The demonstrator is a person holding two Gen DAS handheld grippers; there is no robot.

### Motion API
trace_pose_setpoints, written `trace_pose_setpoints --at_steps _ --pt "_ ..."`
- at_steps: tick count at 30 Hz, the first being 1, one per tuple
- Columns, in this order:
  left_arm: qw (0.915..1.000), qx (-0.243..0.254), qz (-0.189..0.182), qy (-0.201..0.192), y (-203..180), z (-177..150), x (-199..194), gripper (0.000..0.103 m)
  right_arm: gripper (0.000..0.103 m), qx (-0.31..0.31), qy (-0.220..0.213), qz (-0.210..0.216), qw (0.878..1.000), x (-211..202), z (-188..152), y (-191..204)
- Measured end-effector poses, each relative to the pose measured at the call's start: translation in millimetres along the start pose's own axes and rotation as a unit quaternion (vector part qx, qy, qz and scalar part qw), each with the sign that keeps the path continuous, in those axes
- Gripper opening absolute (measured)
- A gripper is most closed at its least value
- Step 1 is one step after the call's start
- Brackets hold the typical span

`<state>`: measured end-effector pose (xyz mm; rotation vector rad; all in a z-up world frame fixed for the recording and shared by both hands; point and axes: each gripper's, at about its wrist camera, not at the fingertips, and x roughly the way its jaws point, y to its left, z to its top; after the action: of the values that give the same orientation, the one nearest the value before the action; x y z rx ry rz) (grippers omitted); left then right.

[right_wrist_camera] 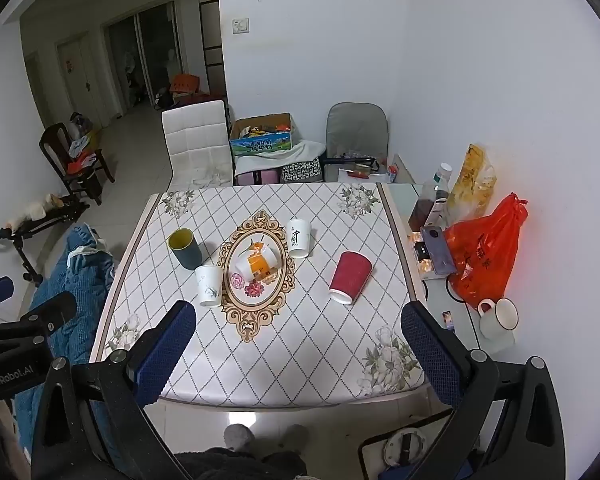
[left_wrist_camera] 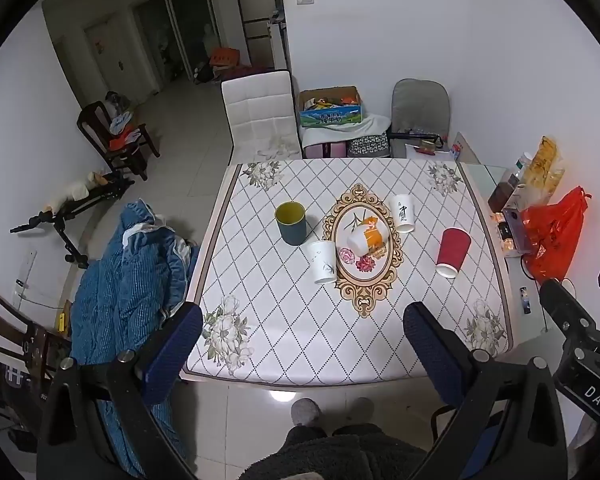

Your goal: Flip cup upside down

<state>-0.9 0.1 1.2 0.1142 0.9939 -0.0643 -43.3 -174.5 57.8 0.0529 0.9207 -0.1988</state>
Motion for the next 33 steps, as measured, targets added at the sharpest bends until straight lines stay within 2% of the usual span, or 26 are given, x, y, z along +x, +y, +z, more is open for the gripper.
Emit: trace_pose_setpoints --at_steps 22,23,33 --pt "1.0000 0.004 -0.002 -0.002 -7 11 -11 0.103 0.103 0.006 -0.004 0.007 1.000 8 2 -3" --pt "1.0000 0.004 -0.001 -0.002 -7 11 -11 0.103 0.103 0.005 -0.005 0.005 1.000 -3 0 -5" --pt "1.0000 0.005 -0.001 -0.005 -8 11 -12 0.103 0.103 0.007 -0.009 0.008 1.000 -12 -5 -3"
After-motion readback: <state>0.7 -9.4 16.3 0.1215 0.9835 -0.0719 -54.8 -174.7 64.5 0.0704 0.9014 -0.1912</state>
